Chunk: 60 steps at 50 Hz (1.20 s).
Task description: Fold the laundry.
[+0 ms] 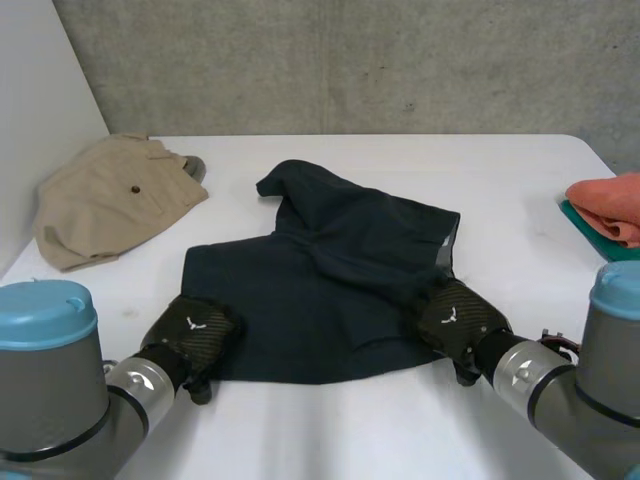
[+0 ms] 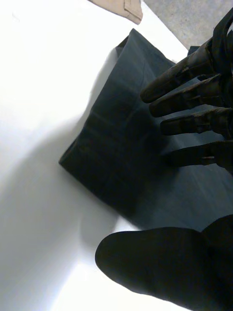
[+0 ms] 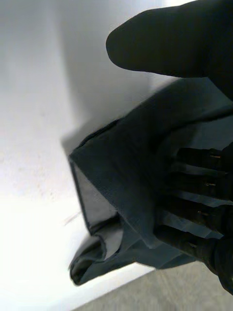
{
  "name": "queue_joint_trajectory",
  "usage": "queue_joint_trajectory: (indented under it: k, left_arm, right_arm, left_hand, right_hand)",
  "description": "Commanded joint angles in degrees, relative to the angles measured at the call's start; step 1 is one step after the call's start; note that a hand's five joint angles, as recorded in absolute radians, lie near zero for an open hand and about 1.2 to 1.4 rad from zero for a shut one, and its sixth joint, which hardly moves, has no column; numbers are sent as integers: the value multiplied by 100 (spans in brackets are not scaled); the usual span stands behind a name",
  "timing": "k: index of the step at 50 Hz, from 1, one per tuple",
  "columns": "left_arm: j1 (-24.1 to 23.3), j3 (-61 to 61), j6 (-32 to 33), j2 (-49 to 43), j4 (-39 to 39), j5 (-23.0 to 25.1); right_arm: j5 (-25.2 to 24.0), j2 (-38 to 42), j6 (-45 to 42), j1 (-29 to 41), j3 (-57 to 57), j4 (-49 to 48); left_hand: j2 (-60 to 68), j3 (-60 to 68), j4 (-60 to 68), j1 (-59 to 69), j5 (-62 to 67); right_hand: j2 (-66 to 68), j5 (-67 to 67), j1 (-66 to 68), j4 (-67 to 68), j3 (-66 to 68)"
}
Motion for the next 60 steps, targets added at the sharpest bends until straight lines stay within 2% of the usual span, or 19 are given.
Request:
queue_joint_trajectory:
  k: [1,6,7,10,11,15,20,24,28,29,32,36,37,39,41,45,49,55,60]
  left_arm:
    - [-101,104,152,-73,184,-45]
    - [-233,156,169,-116,220,-133]
    - [-268,183,169,-160,237,-177]
    - [-294,244,178,-231,290,-256]
    - [-312,288,204,-301,333,-308]
    - [-321,420,371,-441,413,-423]
    - [-303,613,556,-389,431,-625]
    - [-321,772,530,-30,396,-722]
    - [-338,974,468,717,203,-705]
    - [-330,1105,407,1032,89,-670]
    - [-321,1377,284,1438,-131,-564]
    - [-321,1633,-356,1721,-640,-336]
    - [-347,1598,-645,1503,-824,-239]
    - [-373,1519,-867,1203,-957,-177]
    - [-347,1397,-1112,756,-1142,-81]
    - [-294,1168,-1429,245,-1169,-115]
    - [-347,1062,-1790,59,-1160,-168]
    - [-627,1001,-2255,59,-1195,-194]
    - [-865,956,-2485,33,-1195,-273]
  right_arm:
    - [322,432,5,36,-8,-956]
    - [411,494,76,98,-17,-1370]
    - [428,503,128,116,-25,-1449]
    - [463,503,216,151,-52,-1476]
    - [507,494,295,168,-87,-1476]
    - [656,468,497,160,-192,-1441]
    - [736,319,796,90,-368,-1134]
    - [727,-41,1121,54,-605,-379]
    - [745,-586,1288,10,-1184,789]
    - [719,-839,1376,-51,-1499,1288]
    - [683,-1166,1578,-130,-1984,1985]
    - [525,-1343,2061,-209,-2600,2891]
    - [455,-1212,2210,-210,-2653,3162]
    - [437,-975,2317,-192,-2653,3331]
    - [437,-764,2413,-174,-2645,3358]
    - [542,-763,2562,-17,-2601,3209]
    - [770,-763,2774,300,-2680,3147]
    - [1166,-911,3160,712,-2934,3209]
    - [1272,-1123,3433,915,-3040,3297]
  left_hand:
    - [373,348,410,313,458]
    - [994,969,1031,934,1079]
    - [1445,1420,1482,1385,1530]
    - [2439,2414,2476,2379,2524]
    - [3308,3283,3345,3248,3393]
    - [5613,5588,5650,5553,5698]
    - [5620,5595,5657,5560,5704]
    - [5620,5595,5657,5560,5704]
    - [5620,5595,5657,5560,5704]
    - [5620,5595,5657,5560,5704]
    - [5620,5595,5657,5560,5704]
    - [5620,5595,5657,5560,5704]
    - [5005,4981,5042,4945,5090]
    - [2505,2480,2542,2445,2590]
    - [1185,1161,1222,1125,1270]
    - [326,301,363,266,411]
    - [289,264,326,229,374]
    - [-12,-37,25,-72,72]
    - [-215,-240,-178,-275,-130]
  right_hand:
    - [563,685,510,550,492]
    - [2663,2785,2610,2650,2592]
    - [3667,3789,3614,3654,3596]
    - [4901,5023,4849,4888,4831]
    - [5740,5862,5687,5727,5669]
    - [5748,5870,5696,5735,5678]
    - [5748,5870,5696,5735,5678]
    - [5748,5870,5696,5735,5678]
    - [5748,5870,5696,5735,5678]
    - [5748,5870,5696,5735,5678]
    - [5748,5870,5696,5735,5678]
    - [5748,5870,5696,5735,5678]
    - [5748,5870,5696,5735,5678]
    - [5748,5870,5696,5735,5678]
    - [5748,5870,5696,5735,5678]
    - [5748,5870,5696,5735,5678]
    - [5748,5870,5696,5735,5678]
    - [5748,5870,5696,5735,5678]
    - [5748,5870,5696,5735,5678]
